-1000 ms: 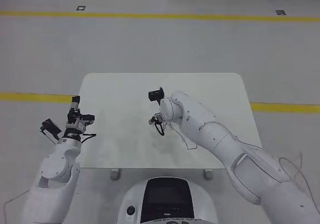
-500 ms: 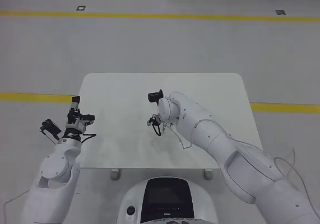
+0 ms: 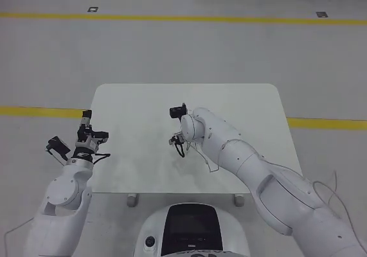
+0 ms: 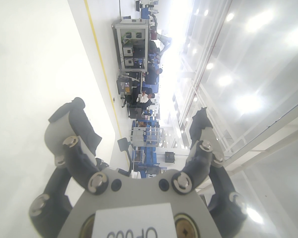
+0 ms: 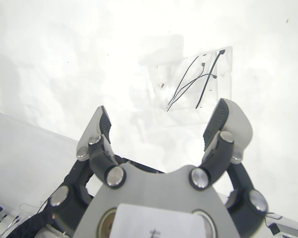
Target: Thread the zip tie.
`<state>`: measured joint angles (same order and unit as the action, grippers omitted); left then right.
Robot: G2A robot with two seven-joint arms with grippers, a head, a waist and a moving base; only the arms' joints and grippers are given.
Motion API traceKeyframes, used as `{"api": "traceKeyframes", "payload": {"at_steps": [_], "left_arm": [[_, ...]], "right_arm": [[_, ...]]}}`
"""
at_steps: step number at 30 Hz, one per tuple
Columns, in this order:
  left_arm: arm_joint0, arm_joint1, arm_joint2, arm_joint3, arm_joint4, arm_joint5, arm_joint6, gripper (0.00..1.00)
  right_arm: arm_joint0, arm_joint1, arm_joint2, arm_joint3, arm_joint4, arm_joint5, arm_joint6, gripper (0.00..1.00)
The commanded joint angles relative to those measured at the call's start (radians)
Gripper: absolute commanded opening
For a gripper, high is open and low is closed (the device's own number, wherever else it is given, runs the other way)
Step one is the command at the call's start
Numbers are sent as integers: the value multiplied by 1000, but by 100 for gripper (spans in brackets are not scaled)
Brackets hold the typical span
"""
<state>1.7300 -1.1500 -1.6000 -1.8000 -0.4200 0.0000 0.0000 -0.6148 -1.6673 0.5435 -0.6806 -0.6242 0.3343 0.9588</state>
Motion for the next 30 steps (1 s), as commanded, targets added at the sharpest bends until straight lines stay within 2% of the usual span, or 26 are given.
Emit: {"api": "traceKeyframes", "payload": {"at_steps": [1,5,6,7,8,10,16,22,30], "left_arm": [[0,0,0,0,0,0,0,100],[0,0,0,0,0,0,0,100],[0,0,0,0,0,0,0,100],[0,0,0,0,0,0,0,100],[0,0,0,0,0,0,0,100],[0,0,0,0,0,0,0,100],[0,0,0,0,0,0,0,100],[0,0,0,0,0,0,0,100],[0,0,0,0,0,0,0,100]], "right_arm": [[-8,5,9,-16,-12,6,-12,100],[-18,15,29,-39,-43,6,-7,100],[-21,16,35,-42,-51,6,-6,96],[-24,18,42,-45,-58,6,-5,62],[-28,19,51,-49,-68,6,-4,51],[-36,21,64,-52,-83,6,-2,44],[-65,24,119,-63,-101,6,-11,40],[-85,24,159,-66,-144,6,-12,31],[-95,4,201,-32,-201,6,-13,27]]}}
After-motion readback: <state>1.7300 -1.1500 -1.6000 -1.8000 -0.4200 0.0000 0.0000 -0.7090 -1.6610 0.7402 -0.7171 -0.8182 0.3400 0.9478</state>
